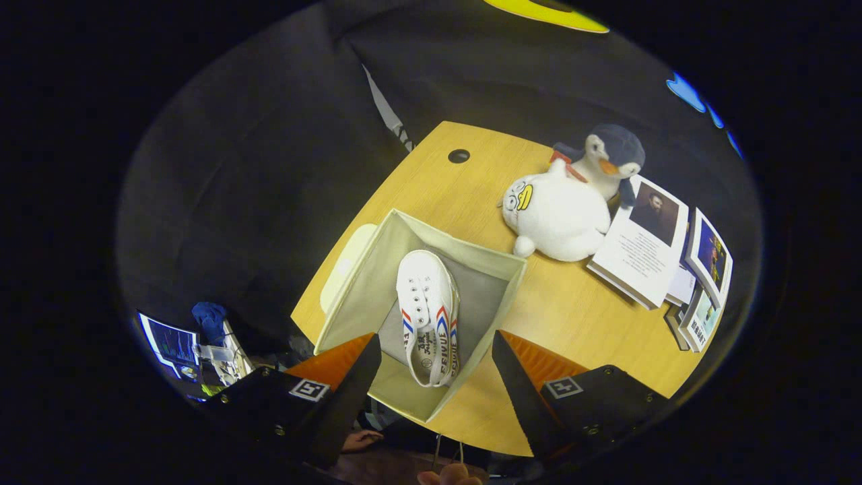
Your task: Open the storage box then place both shoes into the box .Put the left shoe in first, then the right shoe, with the right side of both shoes facing outward in a uniform manner.
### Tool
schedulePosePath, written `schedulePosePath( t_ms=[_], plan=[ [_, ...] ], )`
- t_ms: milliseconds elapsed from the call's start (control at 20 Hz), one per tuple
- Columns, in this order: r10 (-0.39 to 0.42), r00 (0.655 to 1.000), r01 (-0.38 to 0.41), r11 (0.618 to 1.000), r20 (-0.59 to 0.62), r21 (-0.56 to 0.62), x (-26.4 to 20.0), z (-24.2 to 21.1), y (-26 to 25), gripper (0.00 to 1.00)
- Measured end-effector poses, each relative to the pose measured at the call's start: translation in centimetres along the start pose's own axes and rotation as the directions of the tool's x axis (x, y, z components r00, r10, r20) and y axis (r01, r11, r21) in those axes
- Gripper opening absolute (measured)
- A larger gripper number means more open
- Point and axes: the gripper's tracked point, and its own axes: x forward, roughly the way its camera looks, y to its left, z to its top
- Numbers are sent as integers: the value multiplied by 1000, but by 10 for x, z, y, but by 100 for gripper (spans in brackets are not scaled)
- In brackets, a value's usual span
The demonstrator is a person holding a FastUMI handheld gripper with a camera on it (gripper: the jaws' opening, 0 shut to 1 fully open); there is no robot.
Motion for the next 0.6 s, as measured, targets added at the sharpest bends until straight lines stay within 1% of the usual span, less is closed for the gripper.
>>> schedulePosePath(
  t_ms=[150, 250, 300, 350, 450, 500, 600],
  plan=[
    [-29, 992, 25, 999, 126, 39, -42, 2, -26, 100],
    [-83, 966, 68, 995, 246, 70, -76, 6, -54, 100],
    [-110, 942, 84, 992, 317, 94, -94, 9, -68, 100],
    [-140, 911, 100, 988, 389, 120, -114, 12, -80, 100],
    [-212, 829, 154, 976, 518, 153, -160, 12, -105, 100],
    [-251, 777, 185, 967, 578, 173, -182, 8, -121, 100],
    [-314, 663, 224, 949, 679, 220, -224, 0, -136, 100]
  ],
)
